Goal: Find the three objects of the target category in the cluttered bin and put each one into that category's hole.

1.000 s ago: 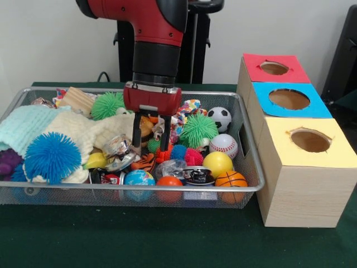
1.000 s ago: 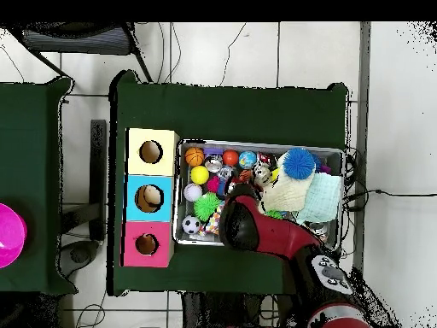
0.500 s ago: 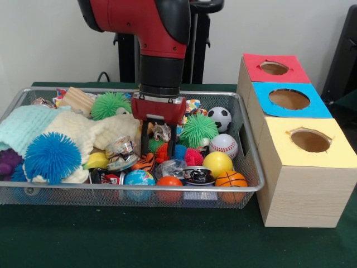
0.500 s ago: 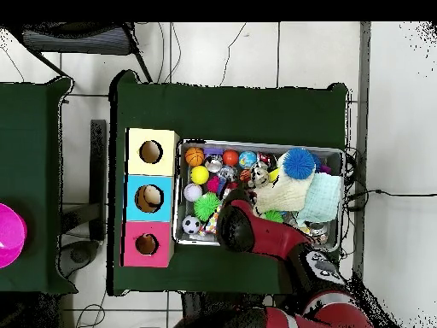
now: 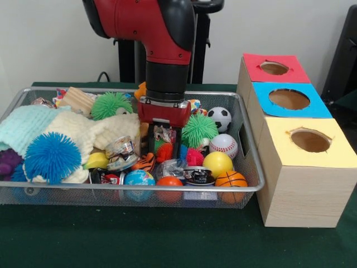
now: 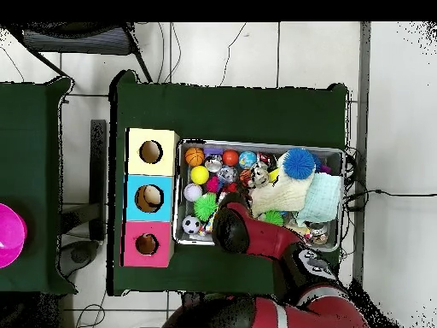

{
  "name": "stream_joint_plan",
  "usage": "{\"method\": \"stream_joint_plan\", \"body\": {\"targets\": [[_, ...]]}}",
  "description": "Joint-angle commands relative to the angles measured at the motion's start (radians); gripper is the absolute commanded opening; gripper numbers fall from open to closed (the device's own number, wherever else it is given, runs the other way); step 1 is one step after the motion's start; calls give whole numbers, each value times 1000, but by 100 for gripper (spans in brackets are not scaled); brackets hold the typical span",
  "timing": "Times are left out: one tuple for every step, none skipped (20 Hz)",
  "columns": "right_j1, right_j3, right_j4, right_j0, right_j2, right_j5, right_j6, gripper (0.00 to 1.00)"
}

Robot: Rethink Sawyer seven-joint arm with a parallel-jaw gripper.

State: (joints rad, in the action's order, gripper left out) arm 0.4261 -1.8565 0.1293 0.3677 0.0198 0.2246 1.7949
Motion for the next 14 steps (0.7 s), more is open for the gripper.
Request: {"method": "stream_joint_plan", "body": {"targets": [[47, 72, -53, -23, 3, -12, 161, 100], [63, 68, -53, -24, -1, -31, 156, 100], [78, 64, -53, -25, -5, -50, 151, 100], [90, 62, -51, -26, -10, -68, 144, 100], [96, 63, -48, -25, -13, -78, 138, 100], [98, 65, -44, -23, -13, -85, 133, 100], [99, 70, -38, -15, -8, -91, 128, 100], [104, 74, -33, -8, -5, -105, 120, 100], [104, 83, -27, 3, 3, -117, 110, 100], [104, 93, -19, 17, 13, -130, 99, 100], [98, 107, -12, 30, 24, -139, 88, 100], [93, 122, -8, 39, 32, -152, 79, 100], [82, 136, -3, 49, 41, -155, 73, 100], [72, 150, 0, 55, 48, -160, 67, 100]]}}
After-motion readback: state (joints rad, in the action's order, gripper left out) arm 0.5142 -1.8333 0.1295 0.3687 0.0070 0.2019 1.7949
